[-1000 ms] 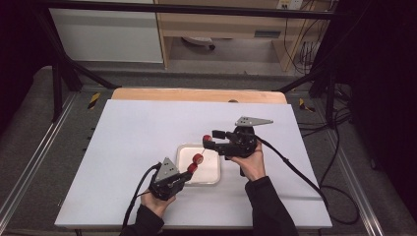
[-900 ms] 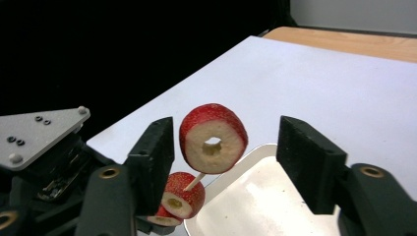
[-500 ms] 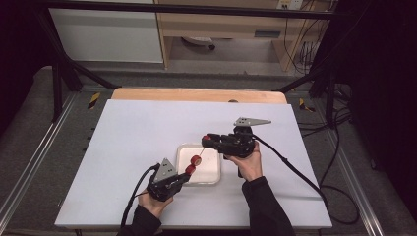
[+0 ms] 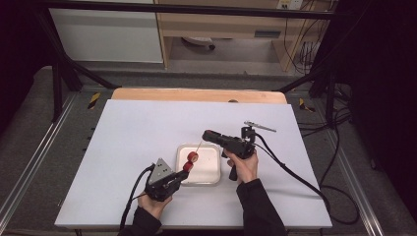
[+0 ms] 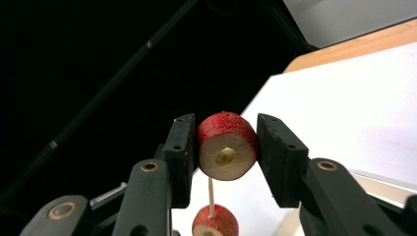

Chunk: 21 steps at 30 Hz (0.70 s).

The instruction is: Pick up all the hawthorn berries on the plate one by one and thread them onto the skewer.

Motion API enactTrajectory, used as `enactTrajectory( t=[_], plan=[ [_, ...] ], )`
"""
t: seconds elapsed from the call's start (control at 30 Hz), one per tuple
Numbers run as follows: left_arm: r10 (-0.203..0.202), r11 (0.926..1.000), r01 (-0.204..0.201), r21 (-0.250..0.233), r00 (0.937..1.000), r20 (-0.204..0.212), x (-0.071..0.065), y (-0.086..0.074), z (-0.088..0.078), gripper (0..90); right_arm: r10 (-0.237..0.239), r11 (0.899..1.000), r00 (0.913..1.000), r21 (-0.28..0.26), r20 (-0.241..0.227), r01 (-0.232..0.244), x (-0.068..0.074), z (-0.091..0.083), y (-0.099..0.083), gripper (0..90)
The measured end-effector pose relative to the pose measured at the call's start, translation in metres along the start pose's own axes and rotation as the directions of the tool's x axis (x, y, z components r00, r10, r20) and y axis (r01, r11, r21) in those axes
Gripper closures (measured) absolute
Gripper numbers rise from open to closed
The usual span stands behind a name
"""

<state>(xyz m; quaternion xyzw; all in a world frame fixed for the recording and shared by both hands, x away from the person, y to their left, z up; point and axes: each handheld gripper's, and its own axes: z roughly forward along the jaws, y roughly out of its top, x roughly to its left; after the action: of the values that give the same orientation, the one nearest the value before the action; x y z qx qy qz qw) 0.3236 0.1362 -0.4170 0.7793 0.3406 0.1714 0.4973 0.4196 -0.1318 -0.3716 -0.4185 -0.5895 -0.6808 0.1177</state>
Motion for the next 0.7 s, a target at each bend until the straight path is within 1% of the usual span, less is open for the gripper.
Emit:
enactTrajectory(
  t=[0.07,0.2,0.27,0.43,0.57,0.7],
  plan=[
    [0.009,0.9999,-0.009,0.006,1.0,-0.001,-0.0015,0.0004,0.0,88.6,0.013,1.0,0.9999,-0.015,-0.01,-0.013,-0.0002,0.0002,-0.0004,60.5],
    [0.009,0.9999,-0.009,0.011,1.0,-0.001,-0.0021,0.0005,0.0017,88.6,0.047,0.998,0.9983,-0.029,-0.034,-0.048,0.0008,0.0002,-0.0012,60.5],
    [0.006,0.9999,-0.006,0.01,1.0,-0.001,-0.0022,0.0005,0.0021,88.6,0.054,0.998,0.998,-0.031,-0.034,-0.055,0.0014,0.0,-0.0011,60.5],
    [0.0,1.0,0.0,0.007,1.0,-0.002,-0.0024,0.0018,0.0031,88.6,0.051,0.998,0.9982,-0.02,-0.03,-0.052,0.001,0.0007,-0.0026,60.4],
    [-0.001,0.9999,0.001,0.015,1.0,-0.003,-0.0023,0.0022,0.0041,88.6,0.048,0.999,0.9985,-0.013,-0.027,-0.048,0.0003,0.0017,-0.0041,60.4],
    [-0.013,0.9998,0.013,0.017,0.9999,-0.008,-0.0023,0.0053,0.0052,88.6,0.03,1.0,0.9995,0.007,-0.012,-0.03,-0.0001,0.0037,-0.008,60.5]
  ],
)
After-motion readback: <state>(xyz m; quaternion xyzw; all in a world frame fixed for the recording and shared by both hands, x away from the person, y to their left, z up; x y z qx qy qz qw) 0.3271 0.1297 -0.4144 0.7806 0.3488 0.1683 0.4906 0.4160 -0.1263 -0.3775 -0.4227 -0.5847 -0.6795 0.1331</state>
